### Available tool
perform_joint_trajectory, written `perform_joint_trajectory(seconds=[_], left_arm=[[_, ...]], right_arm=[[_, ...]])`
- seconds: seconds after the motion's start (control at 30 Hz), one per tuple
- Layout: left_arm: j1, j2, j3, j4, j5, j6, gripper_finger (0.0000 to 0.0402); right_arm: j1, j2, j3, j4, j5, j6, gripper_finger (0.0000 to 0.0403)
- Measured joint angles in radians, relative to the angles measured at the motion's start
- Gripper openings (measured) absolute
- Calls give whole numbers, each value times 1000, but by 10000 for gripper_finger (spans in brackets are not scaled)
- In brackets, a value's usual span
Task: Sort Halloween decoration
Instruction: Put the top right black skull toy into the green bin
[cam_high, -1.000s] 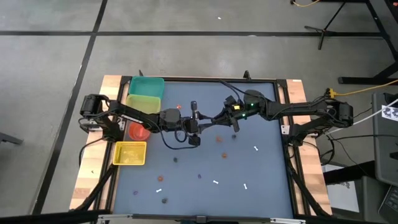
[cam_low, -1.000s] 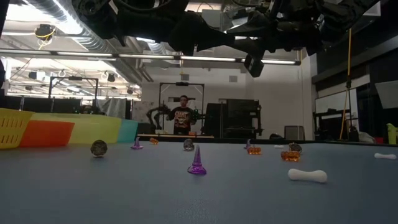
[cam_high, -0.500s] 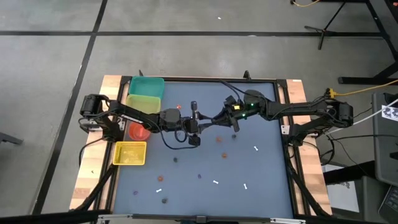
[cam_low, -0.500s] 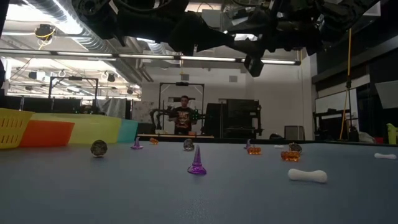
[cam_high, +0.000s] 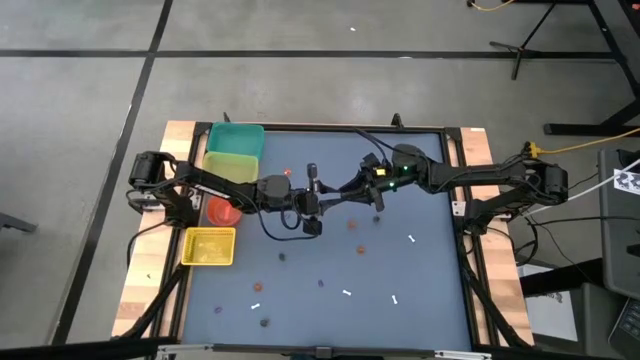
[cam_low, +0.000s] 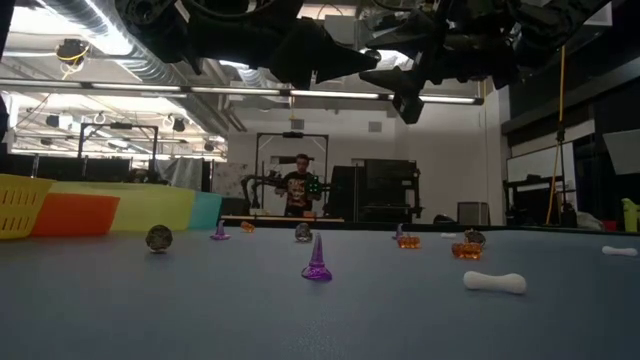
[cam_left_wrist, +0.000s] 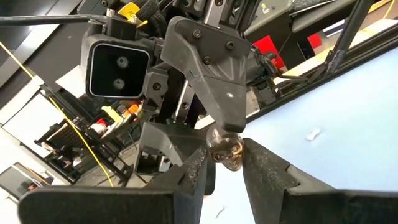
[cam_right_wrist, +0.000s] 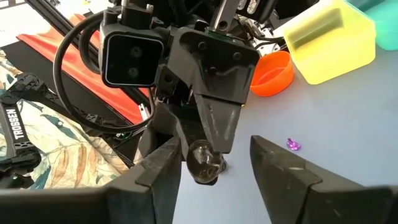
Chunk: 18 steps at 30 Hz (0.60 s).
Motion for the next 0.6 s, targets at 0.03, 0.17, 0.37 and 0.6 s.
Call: perform_joint_trajectory(seconds=[0.03,0.17,0.37,0.6], left_arm=[[0,0,0,0,0,0,83],[0,0,0,0,-1,-2,83],[0,0,0,1,-1,-2,80],[0,0,0,2,-3,-2,79]], right_arm=[[0,0,0,0,0,0,190],[0,0,0,0,0,0,191],[0,0,0,1,-1,-4,191],[-22,0,0,4,-22,-34,191]])
